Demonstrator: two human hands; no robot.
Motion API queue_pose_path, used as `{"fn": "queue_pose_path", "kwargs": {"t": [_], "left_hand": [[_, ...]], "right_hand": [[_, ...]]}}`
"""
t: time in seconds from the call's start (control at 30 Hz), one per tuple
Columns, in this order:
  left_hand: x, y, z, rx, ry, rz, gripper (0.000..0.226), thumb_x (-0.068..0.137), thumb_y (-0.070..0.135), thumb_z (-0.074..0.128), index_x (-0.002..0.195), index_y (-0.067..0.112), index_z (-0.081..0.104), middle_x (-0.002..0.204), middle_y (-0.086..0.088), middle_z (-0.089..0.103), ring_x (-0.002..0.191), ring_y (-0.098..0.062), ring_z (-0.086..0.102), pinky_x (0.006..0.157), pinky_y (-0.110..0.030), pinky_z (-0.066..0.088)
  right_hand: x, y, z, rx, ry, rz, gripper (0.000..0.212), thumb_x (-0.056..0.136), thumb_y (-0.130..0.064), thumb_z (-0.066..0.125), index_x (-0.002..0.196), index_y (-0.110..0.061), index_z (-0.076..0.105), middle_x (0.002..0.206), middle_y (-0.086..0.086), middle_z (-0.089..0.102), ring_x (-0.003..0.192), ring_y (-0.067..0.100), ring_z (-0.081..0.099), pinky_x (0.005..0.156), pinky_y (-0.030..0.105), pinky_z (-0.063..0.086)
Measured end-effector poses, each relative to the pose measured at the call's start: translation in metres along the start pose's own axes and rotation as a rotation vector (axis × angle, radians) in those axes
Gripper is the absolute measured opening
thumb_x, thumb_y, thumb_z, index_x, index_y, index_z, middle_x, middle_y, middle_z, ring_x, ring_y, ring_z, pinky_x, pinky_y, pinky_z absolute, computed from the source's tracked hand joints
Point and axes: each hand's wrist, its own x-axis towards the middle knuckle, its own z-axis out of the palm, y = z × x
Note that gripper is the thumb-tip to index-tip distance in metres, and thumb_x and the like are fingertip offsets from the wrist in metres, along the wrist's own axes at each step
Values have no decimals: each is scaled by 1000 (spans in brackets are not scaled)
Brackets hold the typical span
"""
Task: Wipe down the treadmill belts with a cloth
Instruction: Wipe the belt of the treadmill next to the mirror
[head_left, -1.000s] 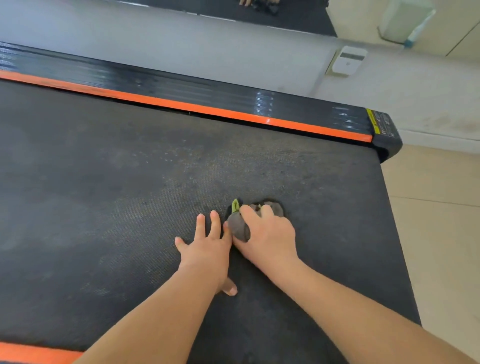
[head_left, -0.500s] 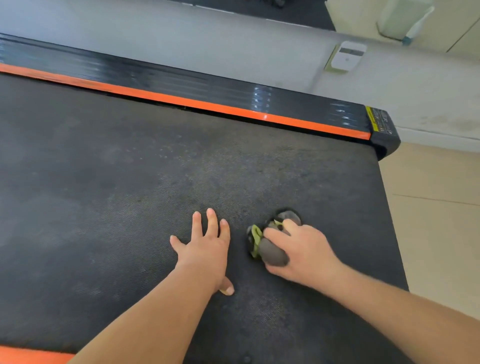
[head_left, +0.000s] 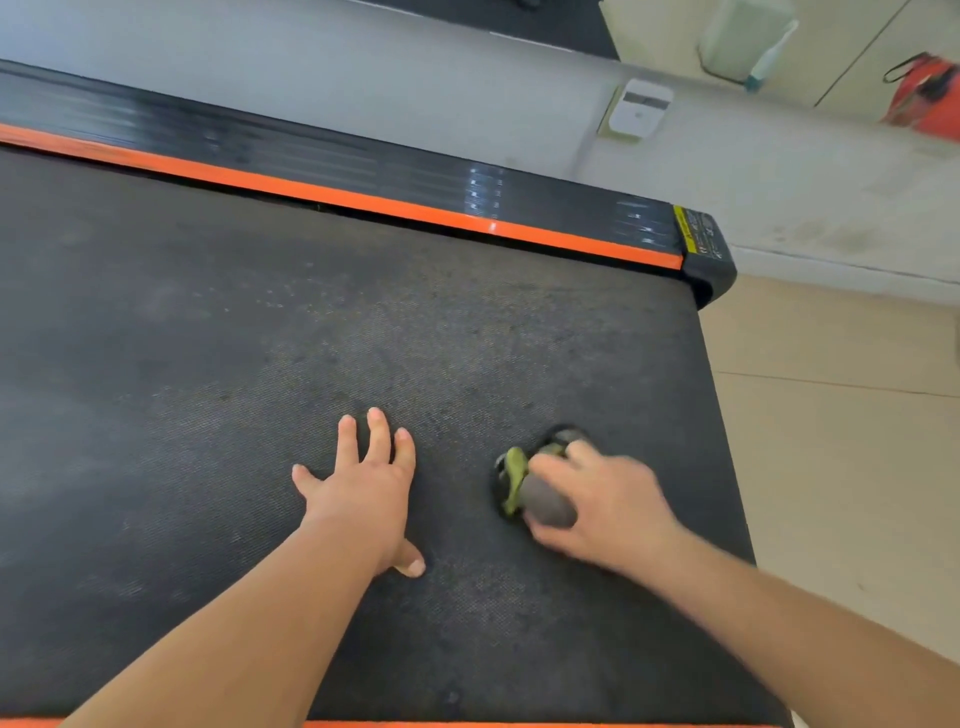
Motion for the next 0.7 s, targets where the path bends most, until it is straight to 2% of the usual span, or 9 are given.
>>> {"fn": "queue_pose_path", "kwargs": {"t": [0.07,0.13,0.23,0.3,0.4,0.47,0.53,0.6,0.7], "left_hand": [[0,0,-1,-1,-7,6,145,72,64,84,160,19,-23,164,-10,-36,153,-41,-27,115,-76,21],[1,-1,0,7,-2,8,145,71,65,84,160,20,-22,164,-9,-35,153,-41,-26,115,-76,22],[2,-2,1,0,16,7,146,70,65,84,161,21,-20,165,-9,-34,153,-40,-25,115,-76,23],[1,-2,2,-18,14,10,146,69,63,86,161,22,-20,165,-7,-35,153,-39,-26,115,-75,22],[2,-2,2,-14,28,6,145,69,63,86,161,22,-19,165,-7,-34,153,-39,-26,115,-76,22],[0,-2,1,-18,22,2,146,69,63,86,161,21,-18,165,-7,-33,153,-39,-26,115,-76,23],[1,-2,1,-20,24,6,146,69,63,86,161,22,-19,165,-7,-34,153,-39,-26,115,-76,22],[2,-3,1,-20,24,5,145,70,62,86,161,22,-19,165,-7,-34,153,-39,-27,115,-76,21],[2,-2,2,-25,19,3,146,70,62,86,161,21,-20,165,-8,-33,153,-40,-26,115,-77,21]], "right_hand": [[15,44,-9,-64,-3,330,49,76,-72,56,113,-40,51,97,-1,60,81,32,68,69,37,57],[29,79,-13,39,93,741,50,78,-72,51,116,-39,44,101,6,62,91,36,65,77,43,56],[41,60,-7,88,228,907,49,83,-63,56,116,-29,44,99,15,62,88,40,62,70,42,52],[40,14,3,72,249,833,46,81,-60,60,110,-28,46,94,12,59,84,39,61,65,39,47],[18,-54,16,85,159,415,49,74,-64,64,110,-32,54,89,2,56,71,31,59,61,36,50],[13,-45,14,108,61,38,52,74,-67,66,114,-36,55,89,-1,56,66,27,59,59,34,52],[26,-6,0,-16,-61,-93,52,76,-71,64,115,-38,54,94,-2,56,68,27,63,61,33,53],[46,37,-14,-124,-84,182,50,79,-71,58,117,-39,50,101,1,57,80,33,66,69,36,54],[56,68,-17,160,137,888,48,85,-63,58,120,-35,43,108,12,59,97,40,62,79,44,53]]}}
